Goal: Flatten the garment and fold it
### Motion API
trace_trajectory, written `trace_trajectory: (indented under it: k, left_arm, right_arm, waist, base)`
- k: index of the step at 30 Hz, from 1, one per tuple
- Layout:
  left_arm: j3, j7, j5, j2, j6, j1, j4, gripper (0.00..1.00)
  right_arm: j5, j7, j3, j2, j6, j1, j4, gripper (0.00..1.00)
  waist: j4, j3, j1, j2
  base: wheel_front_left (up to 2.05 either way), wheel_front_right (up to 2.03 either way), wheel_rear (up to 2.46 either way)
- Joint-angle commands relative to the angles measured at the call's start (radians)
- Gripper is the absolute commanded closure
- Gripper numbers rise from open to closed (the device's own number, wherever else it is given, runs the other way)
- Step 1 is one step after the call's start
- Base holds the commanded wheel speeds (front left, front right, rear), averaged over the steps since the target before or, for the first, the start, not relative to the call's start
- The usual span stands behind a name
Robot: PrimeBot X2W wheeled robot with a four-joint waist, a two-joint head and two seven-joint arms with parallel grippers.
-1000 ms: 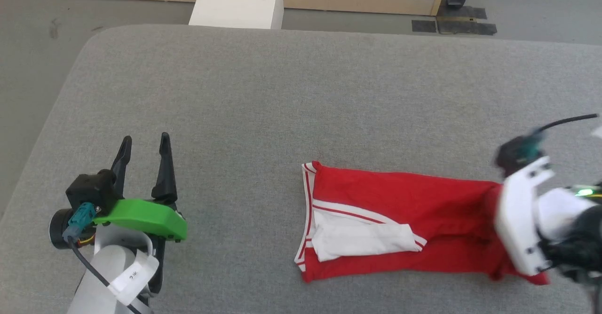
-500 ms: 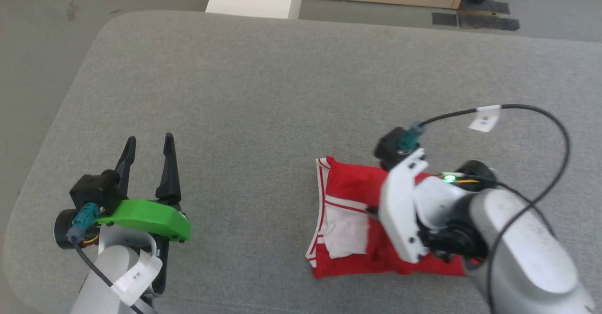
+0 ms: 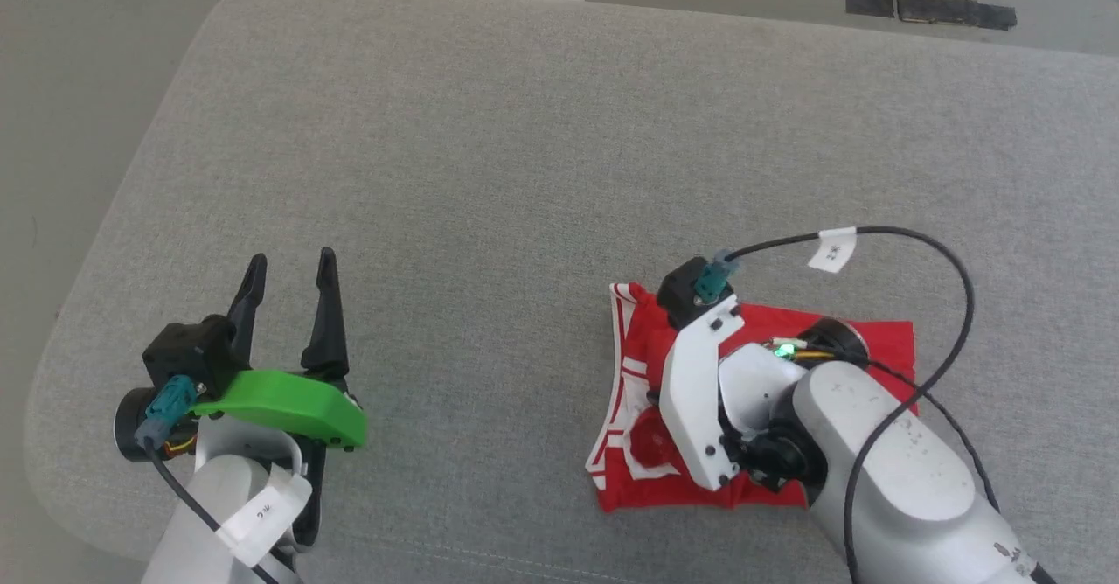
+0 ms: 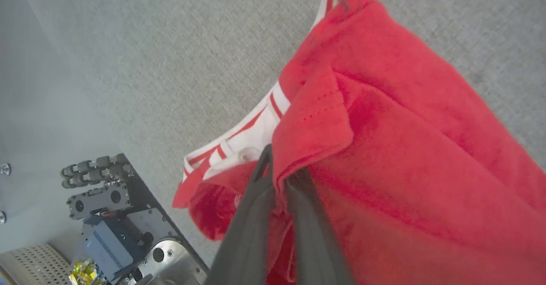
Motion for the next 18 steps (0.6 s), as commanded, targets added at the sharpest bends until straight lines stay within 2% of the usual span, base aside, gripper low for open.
trace_trajectory:
  k: [1, 2, 7, 12, 18]
  left_arm:
    - [-0.002, -0.006, -0.001, -0.005, 0.001, -0.011, 0.006, 0.0]
    - [-0.002, -0.007, -0.002, -0.004, 0.0, -0.01, 0.008, 0.0]
    - [-0.005, -0.009, -0.001, -0.004, 0.0, 0.0, 0.023, 0.0]
    - [-0.004, -0.012, -0.002, 0.002, 0.002, 0.022, 0.031, 0.0]
    - [-0.001, -0.014, 0.0, 0.012, 0.006, 0.041, 0.025, 0.0]
  right_arm:
    - [0.004, -0.012, 0.011, 0.008, -0.002, -0.01, 0.014, 0.19]
    - [0.021, -0.024, 0.015, 0.015, -0.002, -0.011, 0.019, 0.0]
    - [0.093, -0.066, 0.048, 0.022, -0.002, -0.035, -0.016, 0.0]
    - [0.149, -0.112, 0.055, 0.001, -0.002, -0.063, -0.106, 0.0]
    - [0.165, -0.228, -0.045, -0.04, -0.002, -0.072, -0.214, 0.0]
  waist:
    - [-0.001, -0.004, 0.0, 0.0]
    - [-0.004, -0.007, 0.0, 0.0]
    - [-0.022, -0.039, 0.0, 0.0]
    - [-0.048, -0.091, 0.0, 0.0]
    - [-0.081, -0.145, 0.0, 0.0]
  base:
    - [0.0, 0.0, 0.0]
    - [0.0, 0.0, 0.0]
    - [0.0, 0.0, 0.0]
    - [0.0, 0.0, 0.0]
    - [0.0, 0.0, 0.0]
